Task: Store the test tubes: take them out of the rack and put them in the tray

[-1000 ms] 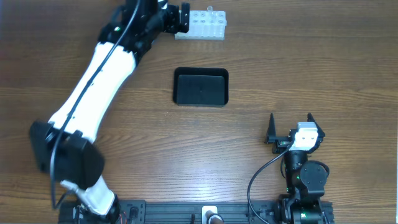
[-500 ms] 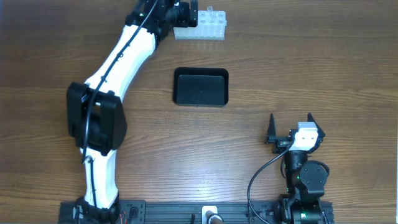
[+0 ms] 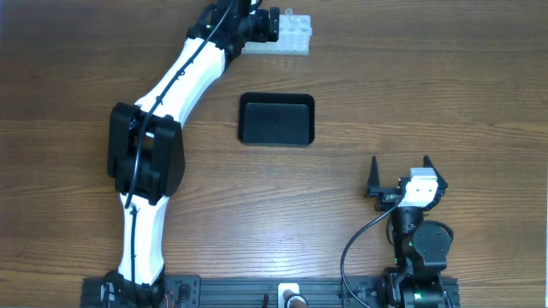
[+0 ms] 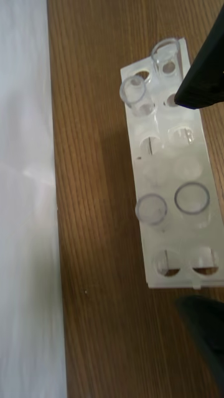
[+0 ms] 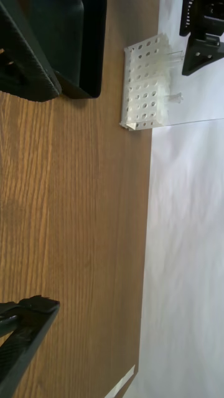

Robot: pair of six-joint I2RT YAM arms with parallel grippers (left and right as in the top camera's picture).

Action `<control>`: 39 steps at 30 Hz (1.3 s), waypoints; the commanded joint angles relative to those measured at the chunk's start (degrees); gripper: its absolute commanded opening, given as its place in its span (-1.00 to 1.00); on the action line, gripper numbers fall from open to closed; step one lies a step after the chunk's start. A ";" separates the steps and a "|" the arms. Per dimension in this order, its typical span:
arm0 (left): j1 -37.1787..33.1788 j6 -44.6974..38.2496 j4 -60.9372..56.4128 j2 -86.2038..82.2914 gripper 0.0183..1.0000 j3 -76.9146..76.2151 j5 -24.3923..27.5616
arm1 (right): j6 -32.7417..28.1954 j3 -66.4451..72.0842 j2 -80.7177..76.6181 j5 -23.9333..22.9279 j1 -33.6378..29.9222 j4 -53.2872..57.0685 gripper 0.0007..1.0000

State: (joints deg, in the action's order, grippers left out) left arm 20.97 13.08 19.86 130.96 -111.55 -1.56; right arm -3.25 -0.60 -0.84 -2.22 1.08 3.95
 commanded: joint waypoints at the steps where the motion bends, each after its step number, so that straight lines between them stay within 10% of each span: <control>1: 0.31 -0.68 -0.81 2.58 0.91 -2.03 -0.68 | -0.22 0.28 0.52 0.46 -0.35 0.17 0.98; 39: 0.68 -2.34 -0.85 4.20 0.42 -2.80 -2.67 | -0.22 0.28 0.52 0.46 -0.35 0.17 0.99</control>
State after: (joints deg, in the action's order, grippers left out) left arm 21.39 11.60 19.22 133.67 -113.01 -3.49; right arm -3.25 -0.60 -0.84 -2.22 1.08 3.95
